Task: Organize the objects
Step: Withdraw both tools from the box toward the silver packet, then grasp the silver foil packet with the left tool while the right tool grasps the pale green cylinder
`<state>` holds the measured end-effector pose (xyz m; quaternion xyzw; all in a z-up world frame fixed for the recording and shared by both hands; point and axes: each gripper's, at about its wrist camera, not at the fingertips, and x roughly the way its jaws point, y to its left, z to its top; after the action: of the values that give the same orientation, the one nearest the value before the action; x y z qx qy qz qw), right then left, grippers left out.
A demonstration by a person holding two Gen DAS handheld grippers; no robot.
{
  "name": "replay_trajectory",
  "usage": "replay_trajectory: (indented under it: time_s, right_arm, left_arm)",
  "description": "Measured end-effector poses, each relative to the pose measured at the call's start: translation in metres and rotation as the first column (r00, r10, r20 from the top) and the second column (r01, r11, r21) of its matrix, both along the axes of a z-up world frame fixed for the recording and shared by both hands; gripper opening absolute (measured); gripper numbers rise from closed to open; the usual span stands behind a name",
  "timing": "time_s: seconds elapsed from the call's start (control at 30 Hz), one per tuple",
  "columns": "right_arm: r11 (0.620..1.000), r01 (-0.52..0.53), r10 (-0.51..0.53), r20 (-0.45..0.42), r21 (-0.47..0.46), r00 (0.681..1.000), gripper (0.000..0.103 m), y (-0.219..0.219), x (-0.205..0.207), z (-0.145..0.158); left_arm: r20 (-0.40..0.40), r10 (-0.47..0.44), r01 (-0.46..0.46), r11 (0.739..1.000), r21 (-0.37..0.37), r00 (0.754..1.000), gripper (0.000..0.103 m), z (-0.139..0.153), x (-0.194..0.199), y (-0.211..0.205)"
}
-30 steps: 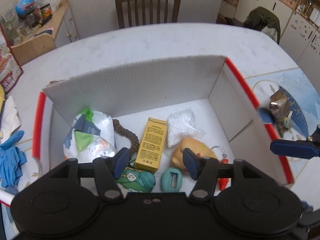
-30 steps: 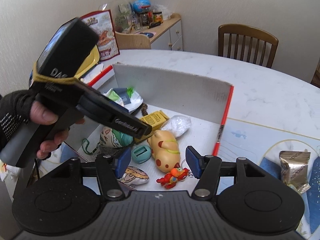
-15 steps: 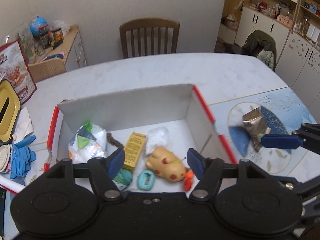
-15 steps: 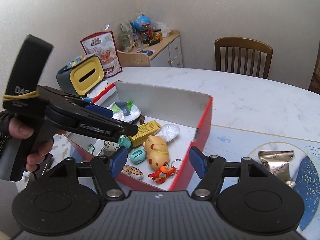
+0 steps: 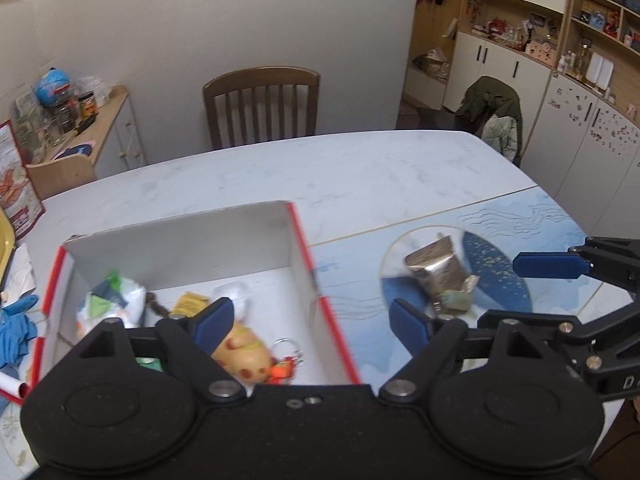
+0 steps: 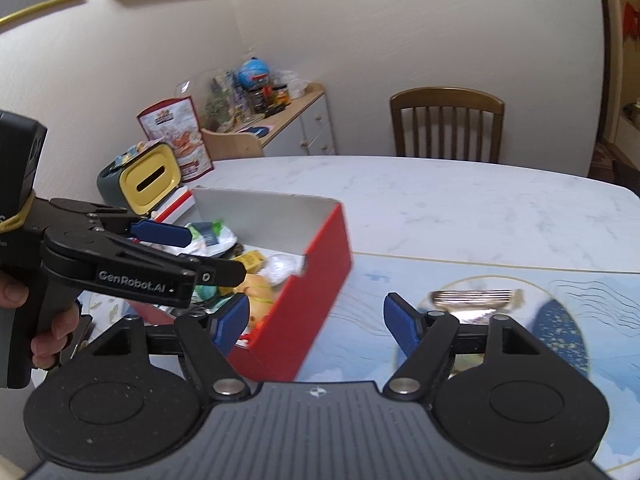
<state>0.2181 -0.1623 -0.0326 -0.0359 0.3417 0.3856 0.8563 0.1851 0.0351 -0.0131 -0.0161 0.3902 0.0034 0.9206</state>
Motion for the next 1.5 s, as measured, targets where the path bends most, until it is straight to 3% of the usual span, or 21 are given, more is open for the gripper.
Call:
replay_trajectory:
  time_s: [0.33, 0.73, 1.0, 1.5]
  right_arm:
    - [0.996, 0.093, -0.093, -0.025, 0.008, 0.995, 0.083, -0.067, 0.018, -0.010]
    - [0.987, 0.160, -0.162, -0.070, -0.022, 0.984, 0.089, -0.123, 0.045, -0.035]
    - [0.991, 0.091, -0.095, -0.042, -0.094, 0.995, 0.089, -0.120, 0.051, -0.059]
    - [0.996, -0.008, 0.002, -0.065, -0.093, 0.998, 0.089, -0.093, 0.072, -0.096]
  left_arm:
    - [0.022, -0.041, 0.041, 0.999, 0.018, 0.999, 0.102, -0.006, 0.010, -0.052]
    - [-0.011, -0.025, 0.025, 1.000, -0.006, 1.000, 0.103, -0.031, 0.033, -0.090]
    - [-0.052, -0.004, 0.003, 1.000, -0.031, 0.999, 0.103, -0.040, 0.068, -0.106]
    - [-0.278, 0.042, -0.093, 0.981, -0.172, 0.960, 0.103, -0.083, 0.150, -0.122]
